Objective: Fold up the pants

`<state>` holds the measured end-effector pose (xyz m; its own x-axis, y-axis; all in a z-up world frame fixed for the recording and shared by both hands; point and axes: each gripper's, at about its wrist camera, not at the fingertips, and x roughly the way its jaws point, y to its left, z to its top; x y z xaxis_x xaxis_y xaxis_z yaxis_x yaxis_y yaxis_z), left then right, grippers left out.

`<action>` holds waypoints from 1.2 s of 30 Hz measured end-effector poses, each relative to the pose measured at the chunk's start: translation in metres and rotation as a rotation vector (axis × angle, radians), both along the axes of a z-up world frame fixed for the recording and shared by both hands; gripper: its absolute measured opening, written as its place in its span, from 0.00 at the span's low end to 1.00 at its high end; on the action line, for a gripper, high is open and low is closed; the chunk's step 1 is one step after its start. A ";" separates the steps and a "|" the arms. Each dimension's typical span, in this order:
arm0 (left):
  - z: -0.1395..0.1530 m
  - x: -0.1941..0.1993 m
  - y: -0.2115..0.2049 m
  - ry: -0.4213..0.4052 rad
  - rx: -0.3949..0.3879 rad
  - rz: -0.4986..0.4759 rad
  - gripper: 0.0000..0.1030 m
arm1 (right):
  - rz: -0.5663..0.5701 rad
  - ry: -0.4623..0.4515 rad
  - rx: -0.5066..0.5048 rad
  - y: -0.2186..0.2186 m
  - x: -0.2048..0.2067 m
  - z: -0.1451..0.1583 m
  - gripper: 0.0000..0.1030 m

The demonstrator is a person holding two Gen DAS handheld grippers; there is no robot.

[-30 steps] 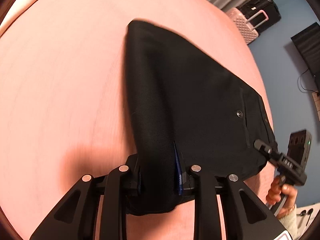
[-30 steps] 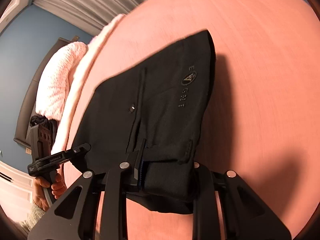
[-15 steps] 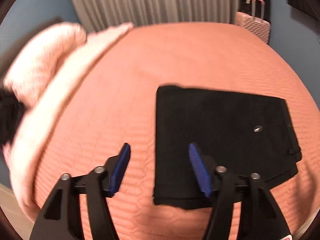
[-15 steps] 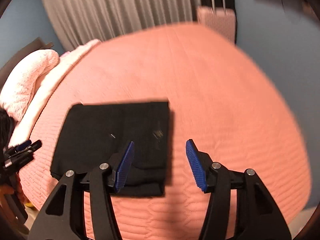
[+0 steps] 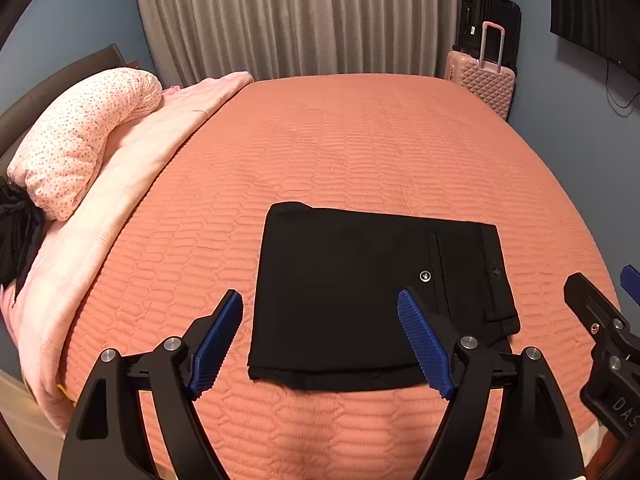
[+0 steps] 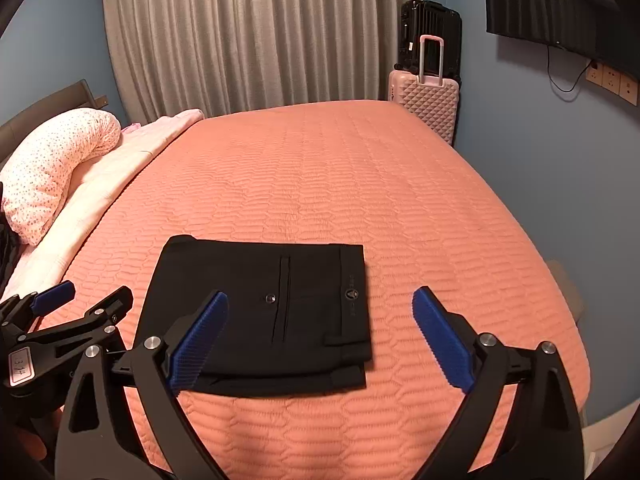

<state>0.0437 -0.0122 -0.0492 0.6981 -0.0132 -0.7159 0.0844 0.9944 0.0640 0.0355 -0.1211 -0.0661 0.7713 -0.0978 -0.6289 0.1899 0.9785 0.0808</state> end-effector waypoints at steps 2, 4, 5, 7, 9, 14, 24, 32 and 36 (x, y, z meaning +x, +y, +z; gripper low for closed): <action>0.000 -0.007 -0.002 0.000 0.009 0.006 0.77 | -0.003 -0.001 -0.008 0.004 -0.005 0.001 0.92; -0.001 -0.013 -0.002 0.001 0.021 0.010 0.79 | -0.002 0.003 -0.019 0.006 -0.009 0.001 0.95; -0.002 -0.014 -0.003 0.005 0.026 0.009 0.79 | 0.002 0.004 -0.019 0.007 -0.011 0.002 0.95; -0.003 -0.019 -0.003 0.015 0.030 0.008 0.79 | 0.013 0.000 -0.011 0.008 -0.015 0.004 0.95; -0.004 -0.021 -0.003 0.026 0.027 0.005 0.81 | 0.020 0.000 -0.015 0.010 -0.016 0.006 0.96; -0.008 -0.025 -0.001 0.052 0.018 0.000 0.81 | 0.048 0.004 -0.012 0.013 -0.018 0.010 0.96; -0.011 -0.025 0.011 0.072 0.007 0.030 0.83 | 0.078 0.025 -0.034 0.028 -0.014 0.006 0.96; -0.012 -0.024 0.019 0.085 -0.011 0.023 0.83 | 0.064 0.039 -0.043 0.034 -0.011 0.004 0.96; -0.012 -0.023 0.021 0.087 -0.008 0.024 0.83 | 0.058 0.044 -0.040 0.034 -0.011 0.004 0.96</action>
